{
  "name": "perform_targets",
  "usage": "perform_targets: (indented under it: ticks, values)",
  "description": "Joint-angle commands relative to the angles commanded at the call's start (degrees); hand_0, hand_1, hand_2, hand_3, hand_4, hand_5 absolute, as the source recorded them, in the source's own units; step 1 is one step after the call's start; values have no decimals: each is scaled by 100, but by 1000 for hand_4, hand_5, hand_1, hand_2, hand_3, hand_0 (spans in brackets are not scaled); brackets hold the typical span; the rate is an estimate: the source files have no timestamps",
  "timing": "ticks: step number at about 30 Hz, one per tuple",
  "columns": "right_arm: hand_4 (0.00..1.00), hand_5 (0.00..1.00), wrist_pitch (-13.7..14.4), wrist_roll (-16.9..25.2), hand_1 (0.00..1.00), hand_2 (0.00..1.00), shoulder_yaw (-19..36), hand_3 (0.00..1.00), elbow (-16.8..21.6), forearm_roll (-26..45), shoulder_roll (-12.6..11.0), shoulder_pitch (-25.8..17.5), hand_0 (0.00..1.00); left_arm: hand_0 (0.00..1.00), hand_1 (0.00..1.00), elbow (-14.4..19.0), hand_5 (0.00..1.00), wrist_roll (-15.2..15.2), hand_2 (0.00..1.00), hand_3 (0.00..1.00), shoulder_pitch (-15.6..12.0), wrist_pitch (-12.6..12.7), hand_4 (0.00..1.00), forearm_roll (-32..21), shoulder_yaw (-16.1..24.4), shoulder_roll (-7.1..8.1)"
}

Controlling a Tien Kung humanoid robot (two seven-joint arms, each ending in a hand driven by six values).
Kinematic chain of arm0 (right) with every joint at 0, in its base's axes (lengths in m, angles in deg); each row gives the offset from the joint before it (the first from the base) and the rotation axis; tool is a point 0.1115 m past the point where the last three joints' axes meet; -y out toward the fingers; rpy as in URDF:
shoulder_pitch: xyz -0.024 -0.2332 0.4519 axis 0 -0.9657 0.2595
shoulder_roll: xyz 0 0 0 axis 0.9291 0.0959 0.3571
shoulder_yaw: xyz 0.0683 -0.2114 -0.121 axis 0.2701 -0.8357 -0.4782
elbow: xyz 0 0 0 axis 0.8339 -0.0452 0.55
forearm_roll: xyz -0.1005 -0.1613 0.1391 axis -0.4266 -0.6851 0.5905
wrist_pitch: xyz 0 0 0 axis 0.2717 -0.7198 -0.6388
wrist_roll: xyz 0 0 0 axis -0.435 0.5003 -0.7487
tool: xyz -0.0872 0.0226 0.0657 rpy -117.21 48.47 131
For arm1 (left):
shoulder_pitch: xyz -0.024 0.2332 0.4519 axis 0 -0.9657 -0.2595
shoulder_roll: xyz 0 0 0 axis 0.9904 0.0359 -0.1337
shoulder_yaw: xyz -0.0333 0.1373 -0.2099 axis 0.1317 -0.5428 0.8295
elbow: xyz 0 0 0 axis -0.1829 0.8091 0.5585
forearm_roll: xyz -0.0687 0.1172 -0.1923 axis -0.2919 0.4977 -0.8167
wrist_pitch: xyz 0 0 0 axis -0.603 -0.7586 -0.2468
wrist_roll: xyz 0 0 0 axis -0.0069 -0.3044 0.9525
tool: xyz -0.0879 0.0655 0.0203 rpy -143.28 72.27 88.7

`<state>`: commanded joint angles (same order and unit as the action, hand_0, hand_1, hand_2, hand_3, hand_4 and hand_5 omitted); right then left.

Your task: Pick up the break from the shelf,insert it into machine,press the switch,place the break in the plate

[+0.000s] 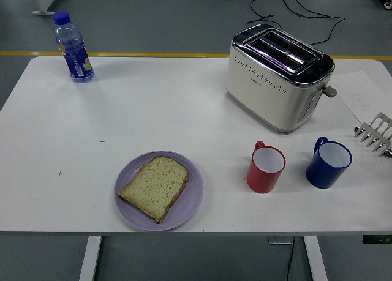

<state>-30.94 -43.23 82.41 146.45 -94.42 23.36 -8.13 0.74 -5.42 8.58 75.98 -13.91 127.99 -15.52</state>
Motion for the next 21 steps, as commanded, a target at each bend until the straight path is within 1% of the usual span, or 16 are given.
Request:
perform_targets:
  ticks: [21]
  values:
    - [413, 246, 76, 20, 695, 714, 45, 637, -78, -5, 46, -4, 751, 691, 668, 0, 998, -9, 718, 728, 18, -8, 470, -69, -72, -5]
